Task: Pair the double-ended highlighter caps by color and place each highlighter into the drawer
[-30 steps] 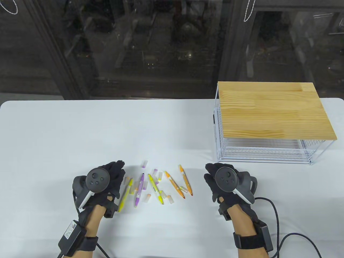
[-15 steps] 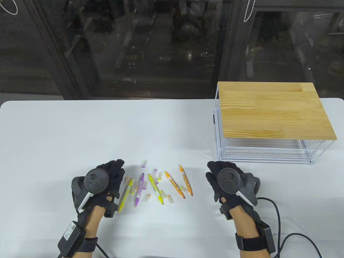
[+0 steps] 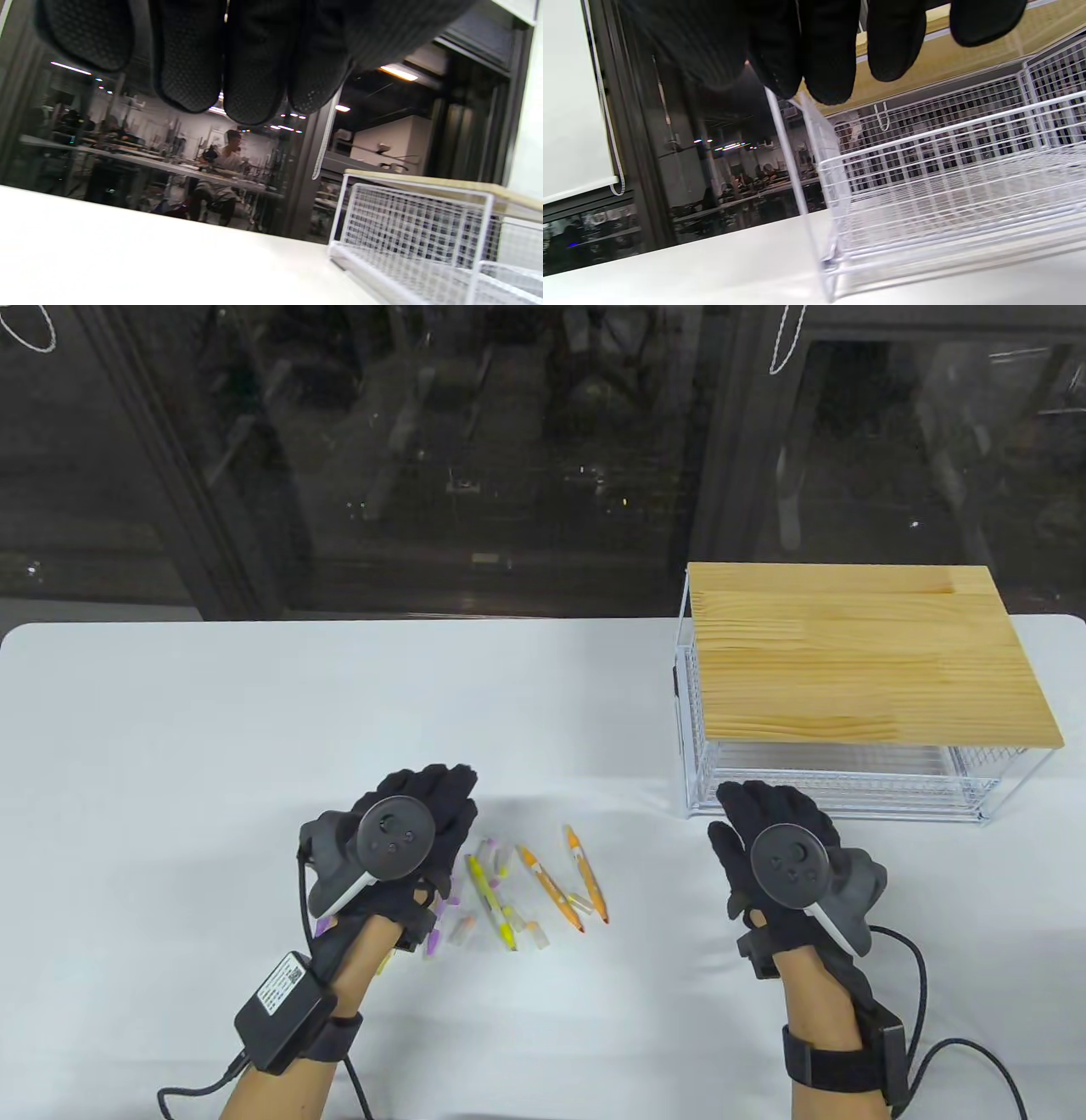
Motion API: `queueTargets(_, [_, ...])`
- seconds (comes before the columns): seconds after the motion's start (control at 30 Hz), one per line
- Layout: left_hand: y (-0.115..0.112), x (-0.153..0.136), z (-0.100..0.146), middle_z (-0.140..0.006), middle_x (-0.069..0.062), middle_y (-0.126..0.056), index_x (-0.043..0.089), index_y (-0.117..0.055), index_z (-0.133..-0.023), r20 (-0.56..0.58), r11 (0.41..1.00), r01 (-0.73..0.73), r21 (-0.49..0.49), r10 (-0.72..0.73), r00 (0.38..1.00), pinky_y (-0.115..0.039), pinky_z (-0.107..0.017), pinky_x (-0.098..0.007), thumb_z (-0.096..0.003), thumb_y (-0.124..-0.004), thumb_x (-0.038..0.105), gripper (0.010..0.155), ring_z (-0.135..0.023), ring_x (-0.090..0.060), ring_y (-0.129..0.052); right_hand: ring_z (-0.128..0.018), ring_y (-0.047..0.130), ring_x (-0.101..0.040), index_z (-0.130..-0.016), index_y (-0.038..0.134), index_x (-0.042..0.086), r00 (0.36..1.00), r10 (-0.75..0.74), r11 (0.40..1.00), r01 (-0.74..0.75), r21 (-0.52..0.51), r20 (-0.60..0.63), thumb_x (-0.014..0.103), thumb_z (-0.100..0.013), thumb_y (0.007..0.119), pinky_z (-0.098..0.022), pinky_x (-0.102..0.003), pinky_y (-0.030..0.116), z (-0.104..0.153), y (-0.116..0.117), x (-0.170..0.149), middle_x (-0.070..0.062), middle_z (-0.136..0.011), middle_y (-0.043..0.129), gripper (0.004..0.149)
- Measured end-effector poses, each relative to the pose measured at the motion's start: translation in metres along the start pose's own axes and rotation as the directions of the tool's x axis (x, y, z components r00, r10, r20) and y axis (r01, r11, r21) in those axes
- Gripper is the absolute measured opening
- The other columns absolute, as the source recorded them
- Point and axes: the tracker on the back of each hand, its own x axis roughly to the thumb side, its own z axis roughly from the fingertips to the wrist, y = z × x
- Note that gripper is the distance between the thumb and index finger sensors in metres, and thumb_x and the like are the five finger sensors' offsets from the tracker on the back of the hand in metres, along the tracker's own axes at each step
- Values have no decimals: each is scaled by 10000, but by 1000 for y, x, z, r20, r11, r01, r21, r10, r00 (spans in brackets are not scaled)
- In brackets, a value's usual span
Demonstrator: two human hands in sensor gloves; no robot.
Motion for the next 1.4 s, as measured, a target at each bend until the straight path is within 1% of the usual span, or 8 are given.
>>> queueTargets(0.23, [-2,70,-38,-975,-1,-920,337,-825,-951,128,1000,-28,13,26,991,-735,-527,-657,-441,-708,512,551,-858,-390,-876,-1000,621,-422,-978,762,310,997,21,999,-23,-35,-71,442,-476,795,-653,-695,526,-8,0,-23,-24,-1066,743,521])
queueTargets(0.53, [-41,165,-80,-1057,46,-826,399,-742,-992,269,999,12,-30,-3,963,-708,-561,-660,-445,-687,508,561,-948,-374,-783,-1053,513,-393,-1005,705,369,989,80,996,-84,-29,-125,427,-481,791,-687,-690,449,-21,18,-43,22,-1120,669,533])
queueTargets(0.7, [-64,198,-101,-1141,109,-698,443,-652,-1031,301,996,50,-74,-26,953,-653,-617,-661,-448,-675,505,587,-1065,-322,-621,-1083,412,-372,-1001,688,445,986,87,996,-86,17,-144,423,-487,787,-707,-681,378,-27,33,-49,51,-1153,621,523])
queueTargets(0.83, [-87,209,-115,-1195,161,-507,493,-563,-1046,312,982,86,-167,-30,950,-567,-681,-652,-450,-668,504,606,-1122,-258,-446,-1085,322,-368,-1015,640,483,983,111,994,-109,22,-148,420,-495,780,-714,-674,305,-30,39,-50,61,-1192,524,541])
queueTargets(0.97, [-112,206,-123,-1176,157,-490,516,-506,-1038,287,948,124,-292,-37,957,-567,-706,-609,-454,-638,512,599,-1116,-198,-416,-1086,247,-384,-1029,614,484,974,120,993,-118,24,-189,426,-502,771,-709,-682,271,-32,39,-59,45,-1202,498,553])
queueTargets(1.03, [-110,204,-123,-1160,127,-580,491,-592,-1027,294,976,43,-213,22,956,-590,-693,-604,-442,-669,493,590,-1099,-212,-482,-1087,230,-381,-1029,619,483,969,119,993,-117,23,-215,418,-506,768,-712,-679,256,-36,39,-67,44,-1204,495,548])
queueTargets(1.2, [-109,205,-123,-1160,136,-583,497,-584,-1025,293,971,87,-225,-18,956,-647,-679,-589,-444,-667,491,587,-1100,-218,-506,-1101,235,-380,-975,651,534,948,276,960,-266,83,-160,401,-534,715,-710,-670,263,-50,49,-80,53,-1171,579,465])
queueTargets(1.4, [-110,204,-123,-1158,139,-590,503,-590,-1022,288,972,75,-222,-8,958,-678,-664,-582,-443,-666,492,583,-1100,-215,-513,-1056,349,-451,-1003,627,470,947,244,969,-227,102,-210,404,-526,625,-710,-665,278,-55,48,-97,-11,-1140,587,481])
